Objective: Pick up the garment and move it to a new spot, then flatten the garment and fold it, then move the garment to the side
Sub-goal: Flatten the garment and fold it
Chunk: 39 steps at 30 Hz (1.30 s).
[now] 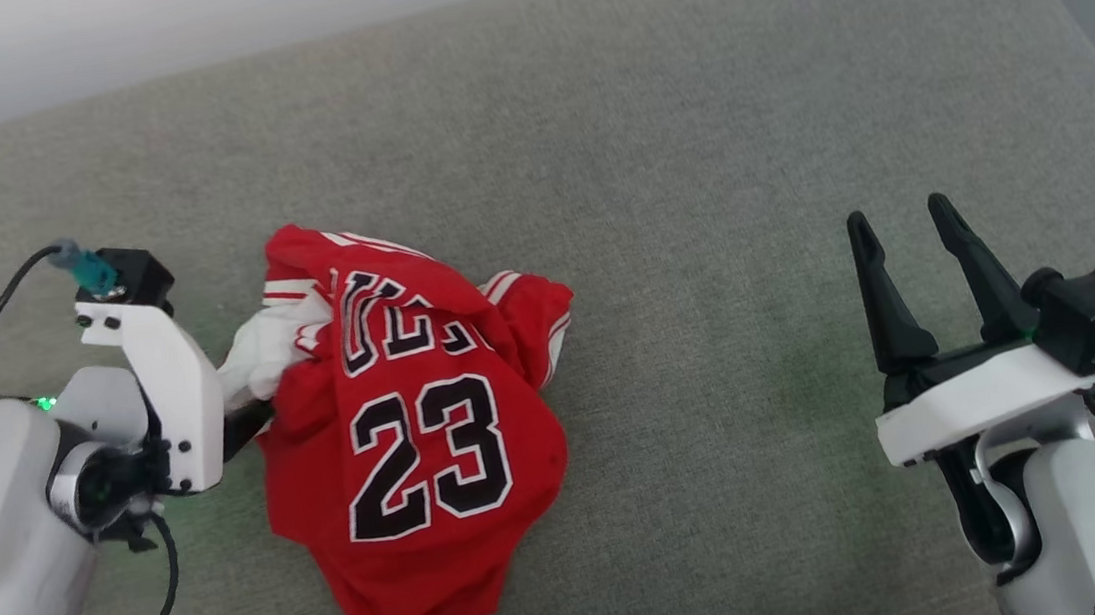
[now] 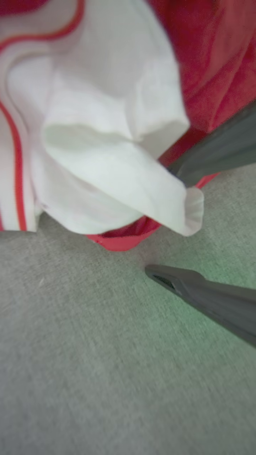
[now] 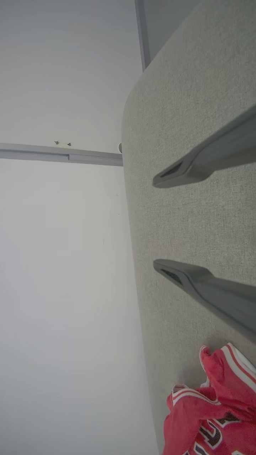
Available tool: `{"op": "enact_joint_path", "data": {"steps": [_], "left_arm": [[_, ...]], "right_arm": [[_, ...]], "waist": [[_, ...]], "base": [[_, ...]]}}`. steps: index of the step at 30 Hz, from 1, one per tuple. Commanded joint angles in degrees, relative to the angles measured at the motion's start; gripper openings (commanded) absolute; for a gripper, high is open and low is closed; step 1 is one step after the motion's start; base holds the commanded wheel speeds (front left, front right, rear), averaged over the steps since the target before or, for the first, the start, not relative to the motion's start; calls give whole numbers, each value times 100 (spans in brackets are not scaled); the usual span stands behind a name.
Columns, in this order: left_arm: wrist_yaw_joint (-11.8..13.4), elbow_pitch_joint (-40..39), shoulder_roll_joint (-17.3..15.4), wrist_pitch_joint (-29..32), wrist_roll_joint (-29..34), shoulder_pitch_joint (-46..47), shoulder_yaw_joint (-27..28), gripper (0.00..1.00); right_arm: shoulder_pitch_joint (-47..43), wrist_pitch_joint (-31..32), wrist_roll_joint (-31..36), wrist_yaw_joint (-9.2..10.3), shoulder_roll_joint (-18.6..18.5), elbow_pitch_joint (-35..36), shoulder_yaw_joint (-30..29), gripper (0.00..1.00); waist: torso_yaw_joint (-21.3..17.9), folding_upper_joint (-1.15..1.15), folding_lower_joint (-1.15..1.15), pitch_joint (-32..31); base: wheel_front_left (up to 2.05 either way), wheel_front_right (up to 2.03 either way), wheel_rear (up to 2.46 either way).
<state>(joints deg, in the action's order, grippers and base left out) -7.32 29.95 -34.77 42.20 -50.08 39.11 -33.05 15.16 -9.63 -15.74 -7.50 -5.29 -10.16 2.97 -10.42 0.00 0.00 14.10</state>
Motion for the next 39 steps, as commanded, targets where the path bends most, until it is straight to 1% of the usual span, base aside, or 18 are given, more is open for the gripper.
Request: {"op": "enact_joint_path", "data": {"steps": [1, 4, 5, 6, 11, 14, 18, 21, 25, 29, 31, 35, 38, 39], "left_arm": [[-17, 182, 75, 94, -34, 182, -69, 100], [-18, 441, 242, 84, -102, 292, -186, 100], [-18, 519, 279, 76, -157, 336, -196, 41], [-18, 582, 309, 48, -187, 376, -220, 0], [-18, 715, 313, -83, -232, 555, -258, 0], [-13, 688, 218, -272, -336, 711, -149, 0], [-12, 425, 6, -574, -436, 683, -24, 0], [-7, 153, -240, -846, -438, 461, 95, 0], [173, -303, -599, -1194, -531, 74, 360, 0], [522, -634, -948, -1405, -673, -567, 638, 0], [664, -770, -1046, -1498, -843, -910, 786, 0], [889, -857, -1132, -1565, -1105, -1577, 937, 0], [924, -831, -991, -1538, -1313, -1919, 923, 0], [926, -788, -933, -1535, -1344, -1996, 921, 2]], "right_arm": [[106, -62, 19, 2, 37, -20, 5, 100], [167, -74, 54, 2, 53, -56, 29, 100], [196, -87, 63, 2, 56, -62, 34, 100], [220, -95, 67, 2, 61, -73, 38, 100], [270, -121, 108, 2, 66, -124, 3, 100], [262, -120, 142, 2, 49, -153, -49, 100], [220, -79, 189, 2, 38, -142, -96, 100], [193, -56, 204, 2, 21, -124, -138, 100], [162, -13, 220, 2, 9, -94, -165, 100], [138, 30, 228, 2, 12, -61, -161, 100], [141, 43, 224, 2, 12, -43, -153, 100], [145, 88, 222, 2, 4, -16, -137, 100], [143, 108, 196, 2, -2, -4, -126, 100], [140, 128, 185, 2, -7, -5, -116, 100]], "waist": [[-74, 0, 0, 142], [-94, 0, 0, 251], [-93, 0, 0, 273], [-92, 0, 0, 292], [-21, 0, 0, 313], [89, 0, 0, 269], [258, 0, 0, 182], [383, 0, 0, 116], [536, 0, 0, 42], [642, 0, 0, -9], [674, 0, 0, -17], [716, 0, 0, -19], [758, 0, 0, -16], [770, 0, 0, -16]], "base": [[0, 0, 0], [0, 0, 0], [0, 0, 0], [0, 0, 0], [0, 0, 0], [0, 0, 0], [0, 0, 0], [0, 0, 0], [0, 0, 0], [0, 0, 0], [0, 0, 0], [0, 0, 0], [0, 0, 0], [0, 0, 0]]}}
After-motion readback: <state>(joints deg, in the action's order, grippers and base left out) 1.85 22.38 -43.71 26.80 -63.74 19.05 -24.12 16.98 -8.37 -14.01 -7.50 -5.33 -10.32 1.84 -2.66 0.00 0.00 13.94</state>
